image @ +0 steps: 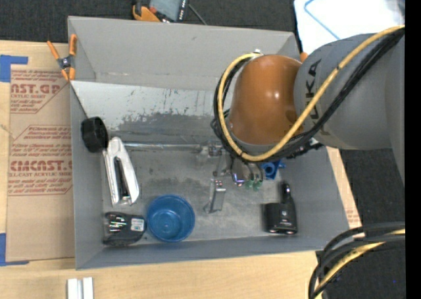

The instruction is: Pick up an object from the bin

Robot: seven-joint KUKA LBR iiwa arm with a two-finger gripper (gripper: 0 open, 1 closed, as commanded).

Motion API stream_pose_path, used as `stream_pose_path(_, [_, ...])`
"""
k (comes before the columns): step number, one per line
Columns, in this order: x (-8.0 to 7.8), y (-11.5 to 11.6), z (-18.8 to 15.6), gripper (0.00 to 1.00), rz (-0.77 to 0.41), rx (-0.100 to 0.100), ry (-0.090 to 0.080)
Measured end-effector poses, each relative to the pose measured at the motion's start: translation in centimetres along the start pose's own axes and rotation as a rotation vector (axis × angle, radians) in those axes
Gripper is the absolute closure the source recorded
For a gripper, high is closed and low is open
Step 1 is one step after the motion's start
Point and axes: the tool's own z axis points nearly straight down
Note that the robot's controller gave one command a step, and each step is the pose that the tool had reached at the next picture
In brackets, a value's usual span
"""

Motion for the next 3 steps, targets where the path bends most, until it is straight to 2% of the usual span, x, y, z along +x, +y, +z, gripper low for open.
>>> stream_pose_path(1, [0.0,0.0,0.0,0.00,0.000,0.000,0.000])
stream_pose_path(2, [2.2,5.5,7.4,0.00,-0.007,-0.002,0.008])
stream_pose_path(3, [-0.7,2.4,7.2,0.00,-0.028,0.000,-0.012])
